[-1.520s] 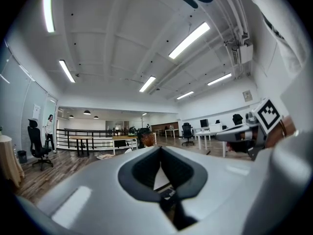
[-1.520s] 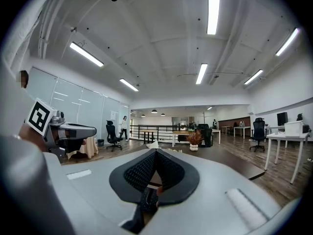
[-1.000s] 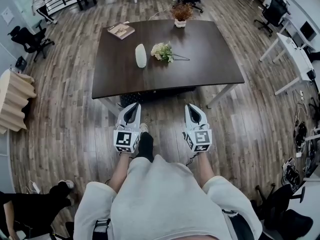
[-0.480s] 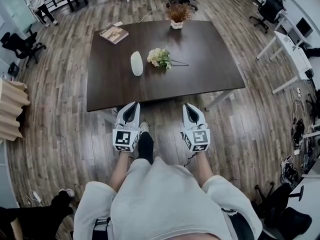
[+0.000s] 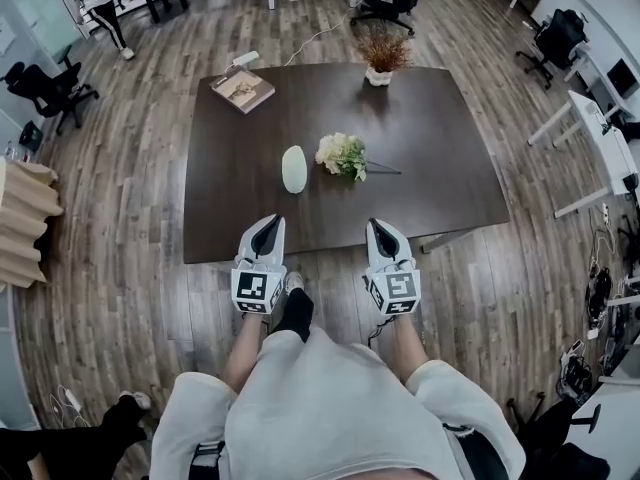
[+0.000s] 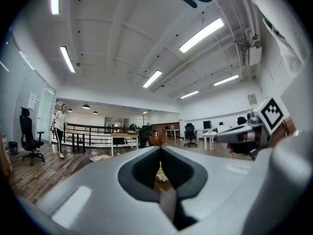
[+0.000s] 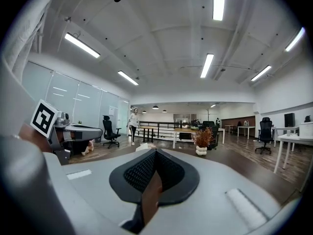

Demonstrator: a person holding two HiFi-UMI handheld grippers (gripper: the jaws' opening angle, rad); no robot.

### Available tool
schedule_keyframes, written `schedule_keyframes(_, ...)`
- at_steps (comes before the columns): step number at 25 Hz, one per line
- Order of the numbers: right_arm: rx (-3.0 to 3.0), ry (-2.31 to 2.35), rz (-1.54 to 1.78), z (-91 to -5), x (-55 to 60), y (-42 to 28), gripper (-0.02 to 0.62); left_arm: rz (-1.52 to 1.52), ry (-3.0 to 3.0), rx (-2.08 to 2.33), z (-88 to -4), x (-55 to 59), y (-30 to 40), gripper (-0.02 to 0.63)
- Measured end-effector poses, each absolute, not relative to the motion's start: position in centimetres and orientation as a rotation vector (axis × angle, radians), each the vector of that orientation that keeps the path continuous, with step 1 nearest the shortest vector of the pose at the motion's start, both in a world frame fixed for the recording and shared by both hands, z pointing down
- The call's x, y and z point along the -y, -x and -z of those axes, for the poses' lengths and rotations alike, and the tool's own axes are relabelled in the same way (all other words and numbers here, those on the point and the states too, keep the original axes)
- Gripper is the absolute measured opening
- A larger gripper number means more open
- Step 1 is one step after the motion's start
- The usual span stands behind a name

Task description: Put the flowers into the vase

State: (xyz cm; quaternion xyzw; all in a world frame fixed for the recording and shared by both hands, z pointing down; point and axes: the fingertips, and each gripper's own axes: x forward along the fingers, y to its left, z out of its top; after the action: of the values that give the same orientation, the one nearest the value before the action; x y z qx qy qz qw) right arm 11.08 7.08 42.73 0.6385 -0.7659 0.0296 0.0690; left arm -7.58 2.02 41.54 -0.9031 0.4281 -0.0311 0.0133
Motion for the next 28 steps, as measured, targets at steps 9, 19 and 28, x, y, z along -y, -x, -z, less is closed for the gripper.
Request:
schedule_keyframes(9,2.336,-1.890,-0.062,-40.6,3.8,-9.3,-0.003,0.069,2.781,-1.392,-39.2,8.2,10.0,0.011)
schedule_keyframes(19,2.304,-1.948,-0.067,-39.0,12.8,-10.2,-0.003,0.067,2.774,-1.393,-37.4,17.1,11.1,0.011)
schedule_keyframes(28,2.281,-1.969,-0.100,-39.5,14.4,-12.8,-0.003,0.113,2.789,-1.404,-38.6,19.3,9.2,0.011)
